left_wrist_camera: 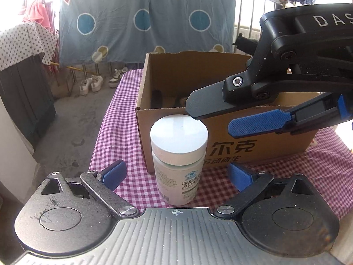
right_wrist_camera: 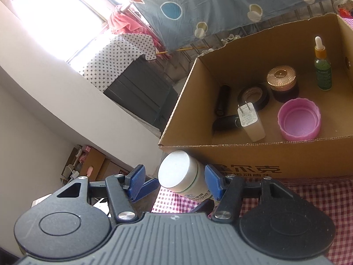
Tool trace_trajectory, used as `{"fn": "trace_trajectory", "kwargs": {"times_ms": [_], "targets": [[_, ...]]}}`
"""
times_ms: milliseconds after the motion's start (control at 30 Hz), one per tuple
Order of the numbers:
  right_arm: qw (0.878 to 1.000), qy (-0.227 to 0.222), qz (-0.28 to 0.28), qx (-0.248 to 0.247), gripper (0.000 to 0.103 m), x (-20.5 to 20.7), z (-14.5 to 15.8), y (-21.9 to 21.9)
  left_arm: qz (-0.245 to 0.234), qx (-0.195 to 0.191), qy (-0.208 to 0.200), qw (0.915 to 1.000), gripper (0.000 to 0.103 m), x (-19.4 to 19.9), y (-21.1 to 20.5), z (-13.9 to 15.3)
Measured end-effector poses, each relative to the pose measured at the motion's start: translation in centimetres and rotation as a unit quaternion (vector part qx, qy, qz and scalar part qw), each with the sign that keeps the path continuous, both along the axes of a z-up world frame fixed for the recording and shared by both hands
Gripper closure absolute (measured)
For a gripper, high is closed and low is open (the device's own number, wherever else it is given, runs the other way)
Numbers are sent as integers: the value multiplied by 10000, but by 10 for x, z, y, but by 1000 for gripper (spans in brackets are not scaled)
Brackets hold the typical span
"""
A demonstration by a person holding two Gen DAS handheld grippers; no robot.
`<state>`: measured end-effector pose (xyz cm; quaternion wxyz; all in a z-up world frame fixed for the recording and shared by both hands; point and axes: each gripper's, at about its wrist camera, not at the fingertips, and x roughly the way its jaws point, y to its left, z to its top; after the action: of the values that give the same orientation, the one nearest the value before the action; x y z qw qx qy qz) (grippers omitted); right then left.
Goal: Organize rigid objects
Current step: 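Move the right gripper to the white supplement jar and grasp it, then lift the white jar with the right gripper and carry it over the box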
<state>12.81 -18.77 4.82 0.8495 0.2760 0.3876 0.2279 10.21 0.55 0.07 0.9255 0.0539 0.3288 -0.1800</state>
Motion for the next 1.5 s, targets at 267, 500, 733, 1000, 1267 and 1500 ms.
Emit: {"fn": "trace_trajectory", "kwargs": {"times_ms": [267, 500, 733, 1000, 1267, 1500], "targets": [[9996, 86, 151, -220, 53, 17, -10, 15, 222, -21, 201, 9995, 26, 13, -2, -7], [9995, 108, 147, -247, 68, 23, -13, 16, 354, -237, 413, 9982, 49, 16, 2, -9], [9995, 107, 204, -212, 71, 13, -8, 14, 375, -311, 461, 9977, 50, 8, 0, -4], [9998, 133, 130, -78, 70, -23, -2, -6, 43, -325, 464, 9984, 50, -23, -13, 4], [9995, 124, -264, -100, 70, -67, 5, -37, -548, -297, 462, 9970, 50, -52, -40, 9], [9981, 121, -604, -58, 68, -82, -3, -56, -775, -144, 487, 9957, 50, -57, -58, 3]]}}
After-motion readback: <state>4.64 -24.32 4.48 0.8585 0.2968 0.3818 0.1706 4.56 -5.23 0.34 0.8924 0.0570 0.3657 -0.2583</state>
